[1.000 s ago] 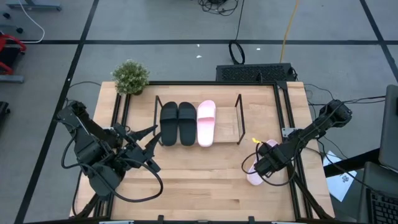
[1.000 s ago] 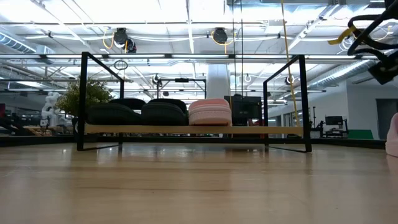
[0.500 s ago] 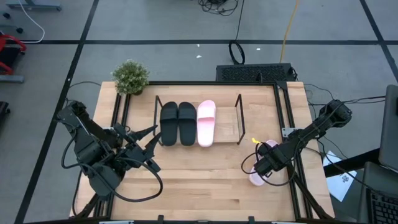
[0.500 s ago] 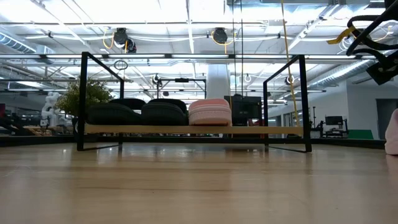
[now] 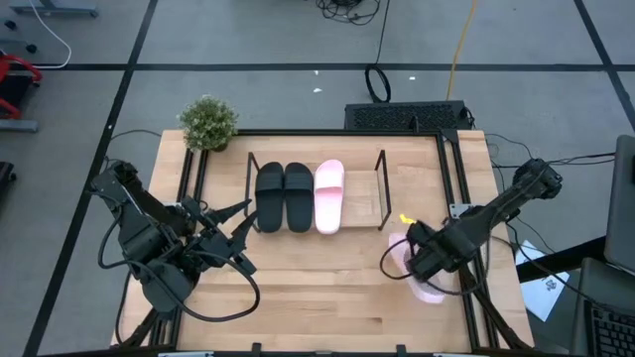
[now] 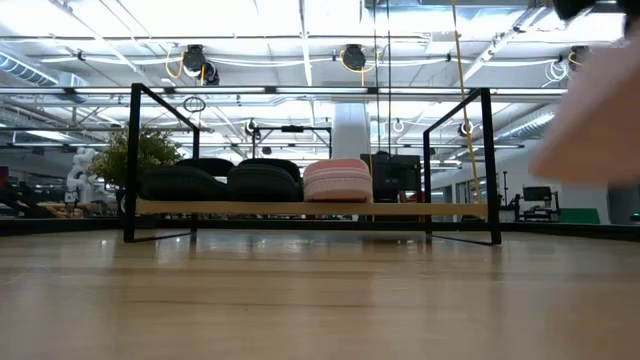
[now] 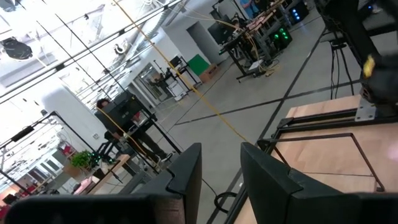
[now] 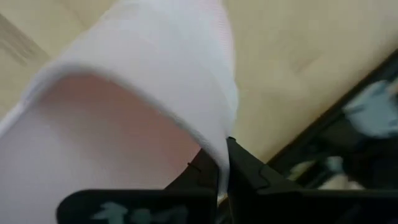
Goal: Pick and place slides into the shelf
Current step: Put the pink slipper on the shelf
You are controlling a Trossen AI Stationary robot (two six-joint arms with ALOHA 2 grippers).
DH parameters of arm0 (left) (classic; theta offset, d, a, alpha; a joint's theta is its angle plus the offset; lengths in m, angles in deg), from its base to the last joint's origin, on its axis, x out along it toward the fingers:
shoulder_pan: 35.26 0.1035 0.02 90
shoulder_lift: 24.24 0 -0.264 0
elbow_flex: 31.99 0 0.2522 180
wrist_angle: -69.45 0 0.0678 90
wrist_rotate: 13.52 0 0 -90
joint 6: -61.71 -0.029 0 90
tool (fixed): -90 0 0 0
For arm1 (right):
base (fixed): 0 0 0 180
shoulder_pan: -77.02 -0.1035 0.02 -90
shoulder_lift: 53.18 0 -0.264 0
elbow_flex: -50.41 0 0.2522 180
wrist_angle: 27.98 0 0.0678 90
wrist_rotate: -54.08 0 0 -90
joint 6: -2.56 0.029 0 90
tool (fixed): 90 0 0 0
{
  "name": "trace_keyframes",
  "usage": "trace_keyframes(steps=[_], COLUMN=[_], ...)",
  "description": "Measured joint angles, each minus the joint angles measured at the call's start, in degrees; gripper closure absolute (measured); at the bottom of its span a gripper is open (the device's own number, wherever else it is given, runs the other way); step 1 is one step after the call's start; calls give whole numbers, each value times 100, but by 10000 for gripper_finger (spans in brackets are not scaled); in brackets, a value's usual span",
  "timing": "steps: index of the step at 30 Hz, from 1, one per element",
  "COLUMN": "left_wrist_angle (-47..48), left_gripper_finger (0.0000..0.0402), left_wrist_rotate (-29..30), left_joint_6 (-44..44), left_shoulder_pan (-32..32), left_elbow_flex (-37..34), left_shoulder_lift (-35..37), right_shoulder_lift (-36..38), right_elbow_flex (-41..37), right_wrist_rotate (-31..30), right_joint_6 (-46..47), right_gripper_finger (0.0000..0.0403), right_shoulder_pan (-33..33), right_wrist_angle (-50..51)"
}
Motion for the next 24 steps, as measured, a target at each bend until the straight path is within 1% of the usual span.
trace_keyframes(steps=[2, 3, 6, 8, 13, 16, 19, 22, 24], left_wrist_angle=[0, 0, 0, 0, 0, 0, 2, 0, 2], left_gripper_finger=[284, 284, 284, 284, 284, 284, 284, 284, 284], left_wrist_rotate=[0, 0, 1, 0, 0, 0, 2, 0, 2], left_joint_6=[-2, -2, -2, -2, 10, 78, 95, 105, 141], left_shoulder_pan=[0, 0, 0, 0, 0, 0, 0, 15, 33], left_elbow_flex=[0, 0, 0, 0, 0, 0, 0, 0, 0], left_shoulder_lift=[0, 0, -1, -2, -1, 0, 0, -2, 0], right_shoulder_lift=[-2, -9, 24, 20, -33, -32, -46, -188, -363], right_elbow_flex=[604, 896, 1555, 1916, 2530, 2582, 2582, 2582, 2582], right_wrist_rotate=[-378, -589, -1350, -1829, -2950, -3486, -3701, -3667, -3601], right_joint_6=[39, 69, -55, -317, -1143, -1817, -2785, -3872, -4378], right_gripper_finger=[401, 401, 401, 402, 402, 402, 402, 402, 402], right_shoulder_pan=[1, 7, 111, 243, 770, 1253, 1779, 2313, 2595], right_wrist_angle=[563, 654, 627, 533, 589, 126, -649, -1488, -1809])
